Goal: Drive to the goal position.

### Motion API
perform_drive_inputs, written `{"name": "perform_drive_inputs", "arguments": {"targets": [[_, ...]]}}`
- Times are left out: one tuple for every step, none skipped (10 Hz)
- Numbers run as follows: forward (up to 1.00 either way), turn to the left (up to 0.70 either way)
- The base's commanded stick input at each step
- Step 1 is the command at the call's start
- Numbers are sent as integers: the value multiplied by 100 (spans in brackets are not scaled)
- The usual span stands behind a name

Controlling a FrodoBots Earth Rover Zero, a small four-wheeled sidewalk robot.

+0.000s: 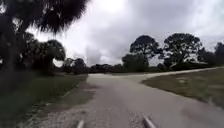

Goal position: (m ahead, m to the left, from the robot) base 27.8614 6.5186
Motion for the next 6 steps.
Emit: {"name": "perform_drive_inputs", "arguments": {"targets": [[85, 0], [85, 0], [85, 0], [85, 0], [85, 0], [85, 0]]}}
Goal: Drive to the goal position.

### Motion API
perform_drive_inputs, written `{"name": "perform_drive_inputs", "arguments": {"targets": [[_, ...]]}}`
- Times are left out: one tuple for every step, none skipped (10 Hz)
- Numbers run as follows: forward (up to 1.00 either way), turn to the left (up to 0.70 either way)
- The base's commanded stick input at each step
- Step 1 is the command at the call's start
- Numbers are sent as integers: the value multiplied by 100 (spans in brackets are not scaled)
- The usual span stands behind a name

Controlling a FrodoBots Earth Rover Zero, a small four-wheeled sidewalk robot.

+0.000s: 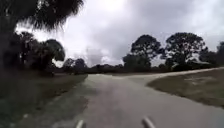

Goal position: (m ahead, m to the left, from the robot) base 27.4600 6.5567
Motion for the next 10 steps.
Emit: {"name": "perform_drive_inputs", "arguments": {"targets": [[85, 0], [85, 0], [85, 0], [85, 0], [85, 0], [85, 0], [85, 0], [85, 0], [85, 0], [85, 0]]}}
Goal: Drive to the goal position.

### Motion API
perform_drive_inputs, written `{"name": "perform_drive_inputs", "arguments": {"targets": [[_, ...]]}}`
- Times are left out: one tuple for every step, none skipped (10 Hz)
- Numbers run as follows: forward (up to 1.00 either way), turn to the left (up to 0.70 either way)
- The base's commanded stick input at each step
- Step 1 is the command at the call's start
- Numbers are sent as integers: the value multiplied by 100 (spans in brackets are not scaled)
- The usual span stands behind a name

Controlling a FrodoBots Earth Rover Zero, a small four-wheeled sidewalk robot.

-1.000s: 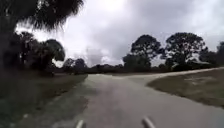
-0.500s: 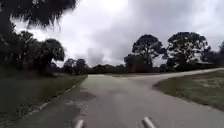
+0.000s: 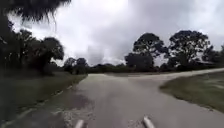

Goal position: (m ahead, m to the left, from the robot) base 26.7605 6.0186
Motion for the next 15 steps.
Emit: {"name": "perform_drive_inputs", "arguments": {"targets": [[85, 0], [85, 0], [85, 0], [85, 0], [85, 8], [85, 25], [85, 26], [85, 12], [85, 0], [85, 0], [85, 0], [85, 0], [85, 0], [85, 0], [85, 0]]}}
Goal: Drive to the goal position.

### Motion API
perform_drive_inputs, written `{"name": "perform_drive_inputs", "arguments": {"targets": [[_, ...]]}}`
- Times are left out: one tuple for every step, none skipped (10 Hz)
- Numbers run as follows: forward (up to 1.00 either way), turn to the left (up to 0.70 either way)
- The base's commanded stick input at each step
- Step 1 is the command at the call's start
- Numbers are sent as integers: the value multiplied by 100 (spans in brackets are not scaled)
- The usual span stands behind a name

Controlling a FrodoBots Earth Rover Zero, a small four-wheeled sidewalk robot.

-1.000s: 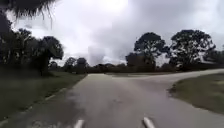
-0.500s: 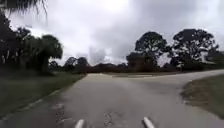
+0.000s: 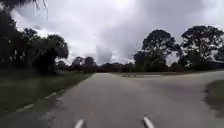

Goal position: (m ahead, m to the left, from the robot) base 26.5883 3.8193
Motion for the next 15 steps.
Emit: {"name": "perform_drive_inputs", "arguments": {"targets": [[85, 2], [85, 8], [85, 15], [85, 24], [85, 5], [85, 3], [85, 0], [85, 0], [85, 0], [85, 0], [85, 0], [85, 0], [85, 0], [85, 0], [85, 0]]}}
